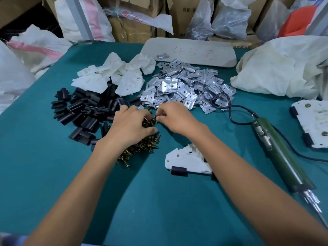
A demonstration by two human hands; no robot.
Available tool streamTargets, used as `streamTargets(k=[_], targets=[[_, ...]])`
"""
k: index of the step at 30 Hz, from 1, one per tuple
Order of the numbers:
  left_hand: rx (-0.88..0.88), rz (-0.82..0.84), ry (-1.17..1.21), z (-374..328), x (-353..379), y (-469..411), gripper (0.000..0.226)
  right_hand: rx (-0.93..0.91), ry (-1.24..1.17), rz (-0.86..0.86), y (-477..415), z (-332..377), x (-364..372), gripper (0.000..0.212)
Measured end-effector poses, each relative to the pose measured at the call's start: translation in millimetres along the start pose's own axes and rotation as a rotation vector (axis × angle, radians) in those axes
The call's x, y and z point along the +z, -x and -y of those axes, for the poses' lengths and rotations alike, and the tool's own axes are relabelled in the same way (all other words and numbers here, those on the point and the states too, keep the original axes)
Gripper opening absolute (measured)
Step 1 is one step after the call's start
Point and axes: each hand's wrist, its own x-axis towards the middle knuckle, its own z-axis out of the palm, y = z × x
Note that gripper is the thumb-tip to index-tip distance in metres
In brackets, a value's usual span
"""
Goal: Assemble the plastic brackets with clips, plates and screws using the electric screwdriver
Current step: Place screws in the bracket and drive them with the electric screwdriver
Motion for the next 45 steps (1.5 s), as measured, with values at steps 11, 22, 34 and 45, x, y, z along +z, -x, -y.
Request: streamTargets(k=[11,22,34,45], targets=[[0.069,-0.112,-0.027,-13,2,-15,0.016,0.124,-0.302,-0.202,69,-39,-38,0.011],[0.115,-0.148,0.027,-26,14,-22,0.022,0.118,-0.384,-0.113,183,-86,-55,0.01],[0.169,-0.156,0.015,-31,7,-24,0.017,0.001,0.08,0.004,179,-63,-57,0.011],[0.097,0.255,0.853,-43,5,64,0.014,0.061,-0.107,-0.167,200,-77,-39,0.015]])
